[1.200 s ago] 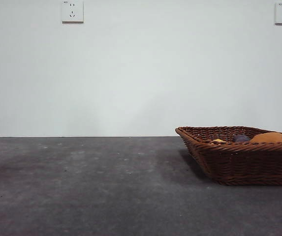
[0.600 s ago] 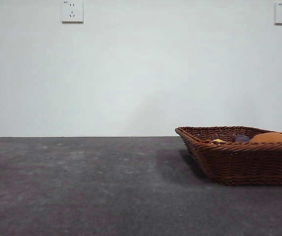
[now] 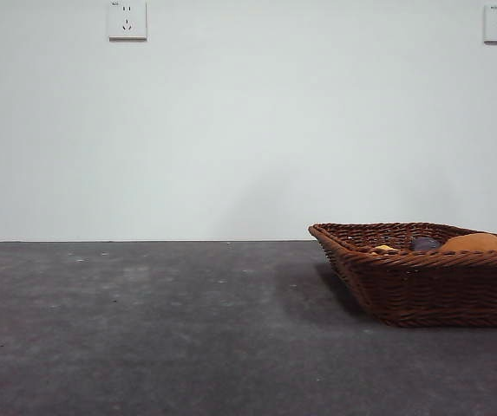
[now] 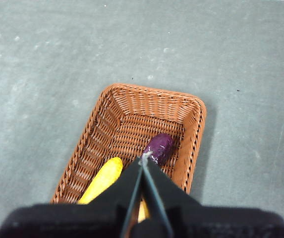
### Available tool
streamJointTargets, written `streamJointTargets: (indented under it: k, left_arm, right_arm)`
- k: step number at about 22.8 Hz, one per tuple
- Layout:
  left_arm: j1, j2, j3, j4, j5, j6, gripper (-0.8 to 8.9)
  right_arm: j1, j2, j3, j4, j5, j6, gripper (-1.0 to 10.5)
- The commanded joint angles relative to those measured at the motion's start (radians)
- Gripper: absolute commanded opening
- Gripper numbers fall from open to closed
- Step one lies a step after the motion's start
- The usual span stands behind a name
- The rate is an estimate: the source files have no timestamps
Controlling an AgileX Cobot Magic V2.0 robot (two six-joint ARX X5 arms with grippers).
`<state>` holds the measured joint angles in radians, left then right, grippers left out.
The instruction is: Help me put the vegetables on the table into the basket
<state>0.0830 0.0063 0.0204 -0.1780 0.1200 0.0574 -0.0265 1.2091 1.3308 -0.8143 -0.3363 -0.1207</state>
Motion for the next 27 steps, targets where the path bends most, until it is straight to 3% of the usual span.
streamJointTargets:
  k: [1,19,21,24,27]
  left_arm:
    - [0.005,-0.002,-0.013,0.014,-0.017,-0.031,-0.03]
    - [0.005,0.005,-0.013,0.018,-0.009,-0.031,-0.03]
    - [0.005,0.008,-0.013,0.018,-0.009,-0.031,-0.03]
    - [0.005,0.009,-0.013,0.018,-0.009,-0.031,-0.03]
    - [0.005,0.009,-0.013,0.018,-0.009,-0.031,-0.03]
  right_arm:
    - [0.0,0.004,0.0,0.005,0.004,-0.005,0.0]
    - [0.001,0.004,0.0,0.004,0.003,-0.005,0.0]
    - [0.001,-0.019,0.0,-0.002,0.042,-0.004,0.0]
    - [0.001,-0.128,0.0,-0.002,0.192,-0.009,0.0]
    - [0.001,-0.293,0.0,0.002,0.222,-0.006,0.0]
